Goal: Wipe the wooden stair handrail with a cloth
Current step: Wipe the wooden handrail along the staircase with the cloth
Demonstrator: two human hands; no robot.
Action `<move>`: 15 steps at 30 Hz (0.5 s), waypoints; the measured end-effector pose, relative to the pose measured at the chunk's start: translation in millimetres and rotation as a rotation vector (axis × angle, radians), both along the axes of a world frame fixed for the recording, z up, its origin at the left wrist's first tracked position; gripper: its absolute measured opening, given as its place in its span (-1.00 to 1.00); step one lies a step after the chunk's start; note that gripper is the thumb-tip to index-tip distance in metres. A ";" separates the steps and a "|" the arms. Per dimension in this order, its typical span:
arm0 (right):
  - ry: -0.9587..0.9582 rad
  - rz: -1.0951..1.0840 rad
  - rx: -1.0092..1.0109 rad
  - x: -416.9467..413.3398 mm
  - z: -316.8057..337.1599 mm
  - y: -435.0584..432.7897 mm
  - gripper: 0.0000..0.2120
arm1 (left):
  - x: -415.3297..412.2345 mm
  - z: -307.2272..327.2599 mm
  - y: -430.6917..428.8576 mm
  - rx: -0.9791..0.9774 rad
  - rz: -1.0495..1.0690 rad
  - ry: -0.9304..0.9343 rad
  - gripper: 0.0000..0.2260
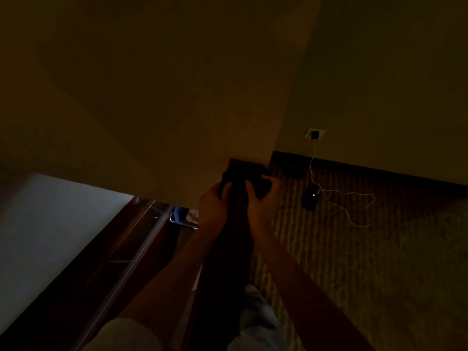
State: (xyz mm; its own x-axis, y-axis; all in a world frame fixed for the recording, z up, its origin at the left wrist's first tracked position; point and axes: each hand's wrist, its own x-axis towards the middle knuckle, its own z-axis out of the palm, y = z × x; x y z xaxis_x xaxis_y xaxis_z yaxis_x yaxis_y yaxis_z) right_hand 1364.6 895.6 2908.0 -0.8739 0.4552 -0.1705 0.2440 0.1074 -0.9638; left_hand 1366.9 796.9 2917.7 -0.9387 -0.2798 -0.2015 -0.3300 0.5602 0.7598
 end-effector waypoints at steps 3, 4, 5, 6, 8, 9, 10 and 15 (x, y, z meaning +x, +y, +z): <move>0.013 0.058 0.078 33.5 1.8 -6.8 -0.64 | 40.7 1.7 -7.6 0.072 0.025 -0.040 -0.71; 0.016 0.072 0.093 46.3 2.8 -8.3 -0.66 | 54.3 1.9 -9.7 0.083 0.026 -0.057 -0.72; 0.021 0.087 0.111 59.7 3.9 -9.3 -0.67 | 68.3 3.2 -11.1 0.098 0.026 -0.073 -0.72; 0.023 0.103 0.125 73.1 5.2 -10.1 -0.69 | 81.5 4.8 -12.4 0.117 0.030 -0.087 -0.72; 0.005 0.141 0.127 99.4 8.9 -12.1 -0.71 | 108.1 8.3 -15.4 0.147 0.044 -0.094 -0.72; -0.013 0.164 0.130 113.2 11.6 -12.9 -0.72 | 122.4 9.0 -16.9 0.141 0.042 -0.110 -0.72; -0.027 0.189 0.151 127.9 15.0 -13.2 -0.73 | 138.2 10.3 -18.3 0.124 0.039 -0.136 -0.72; 0.105 0.370 0.498 218.5 33.4 -19.3 -0.86 | 234.7 13.2 -31.9 0.103 0.067 -0.167 -0.69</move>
State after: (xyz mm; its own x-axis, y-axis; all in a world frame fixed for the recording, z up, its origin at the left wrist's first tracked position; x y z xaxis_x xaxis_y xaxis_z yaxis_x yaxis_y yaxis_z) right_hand 1583.2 876.4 2941.4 -0.9894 0.1216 0.0795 0.0111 0.6090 -0.7931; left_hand 1601.5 765.1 2930.9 -0.8698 -0.3104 -0.3836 -0.4902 0.4554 0.7432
